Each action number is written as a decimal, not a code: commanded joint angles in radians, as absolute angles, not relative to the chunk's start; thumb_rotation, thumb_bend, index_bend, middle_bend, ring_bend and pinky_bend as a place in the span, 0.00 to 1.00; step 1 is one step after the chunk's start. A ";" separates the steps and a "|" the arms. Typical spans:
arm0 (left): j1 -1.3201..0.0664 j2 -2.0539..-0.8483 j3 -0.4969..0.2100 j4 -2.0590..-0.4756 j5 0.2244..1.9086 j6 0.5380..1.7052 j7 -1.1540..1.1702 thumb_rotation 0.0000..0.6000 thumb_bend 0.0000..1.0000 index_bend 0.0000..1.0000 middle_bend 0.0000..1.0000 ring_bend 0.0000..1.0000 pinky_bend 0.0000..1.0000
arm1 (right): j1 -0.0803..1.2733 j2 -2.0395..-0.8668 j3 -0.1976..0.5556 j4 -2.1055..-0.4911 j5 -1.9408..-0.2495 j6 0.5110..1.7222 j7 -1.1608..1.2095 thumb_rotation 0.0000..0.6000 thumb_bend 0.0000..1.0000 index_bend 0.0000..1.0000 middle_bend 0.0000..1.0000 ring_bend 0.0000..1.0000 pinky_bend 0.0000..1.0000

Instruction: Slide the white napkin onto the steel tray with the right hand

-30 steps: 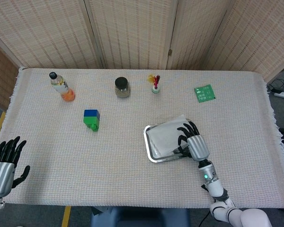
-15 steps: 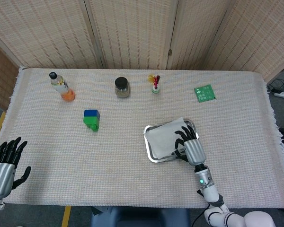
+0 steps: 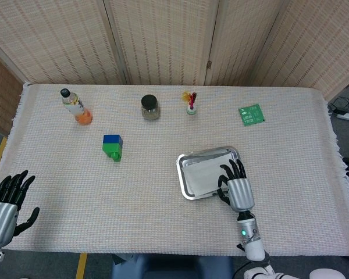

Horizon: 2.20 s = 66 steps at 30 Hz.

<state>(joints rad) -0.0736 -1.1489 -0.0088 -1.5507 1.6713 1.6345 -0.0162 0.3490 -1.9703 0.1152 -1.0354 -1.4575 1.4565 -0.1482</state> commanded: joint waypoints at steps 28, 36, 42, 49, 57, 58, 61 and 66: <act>-0.079 -1.126 -0.015 -1.543 1.659 1.625 -0.075 1.00 0.44 0.00 0.00 0.00 0.00 | 0.371 -2.000 0.141 -1.028 -1.439 1.371 -0.213 1.00 0.54 0.14 0.02 0.00 0.00; -0.079 -1.123 -0.020 -1.538 1.659 1.631 -0.097 1.00 0.44 0.00 0.00 0.00 0.00 | 0.395 -1.966 0.153 -1.099 -1.415 1.309 -0.271 1.00 0.54 0.03 0.00 0.00 0.00; -0.076 -1.128 -0.025 -1.533 1.655 1.643 -0.101 1.00 0.44 0.00 0.00 0.00 0.00 | 0.396 -1.898 0.155 -1.196 -1.371 1.259 -0.371 1.00 0.54 0.00 0.00 0.00 0.00; -0.077 -1.132 -0.028 -1.531 1.651 1.640 -0.089 1.00 0.44 0.00 0.00 0.00 0.00 | 0.416 -1.783 0.180 -1.370 -1.260 1.142 -0.475 1.00 0.54 0.00 0.00 0.00 0.00; -0.078 -1.132 -0.030 -1.529 1.648 1.638 -0.083 1.00 0.44 0.00 0.00 0.00 0.00 | 0.475 -1.617 0.194 -1.583 -1.080 0.974 -0.576 1.00 0.54 0.00 0.00 0.00 0.00; -0.077 -1.132 -0.030 -1.529 1.649 1.639 -0.084 1.00 0.44 0.00 0.00 0.00 0.00 | 0.483 -1.602 0.194 -1.601 -1.059 0.962 -0.590 1.00 0.54 0.00 0.00 0.00 0.00; -0.077 -1.132 -0.029 -1.529 1.652 1.640 -0.079 1.00 0.44 0.00 0.00 0.00 0.00 | 0.512 -1.554 0.194 -1.656 -0.981 0.935 -0.639 1.00 0.53 0.00 0.00 0.00 0.00; -0.077 -1.134 -0.029 -1.528 1.653 1.640 -0.076 1.00 0.44 0.00 0.00 0.00 0.00 | 0.552 -1.514 0.188 -1.698 -0.893 0.931 -0.688 1.00 0.48 0.00 0.00 0.00 0.00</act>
<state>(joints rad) -0.0773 -1.1337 -0.0284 -1.5282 1.6529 1.6398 -0.0753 0.5319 -1.5334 0.1909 -1.6787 -0.9204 0.9396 -0.6670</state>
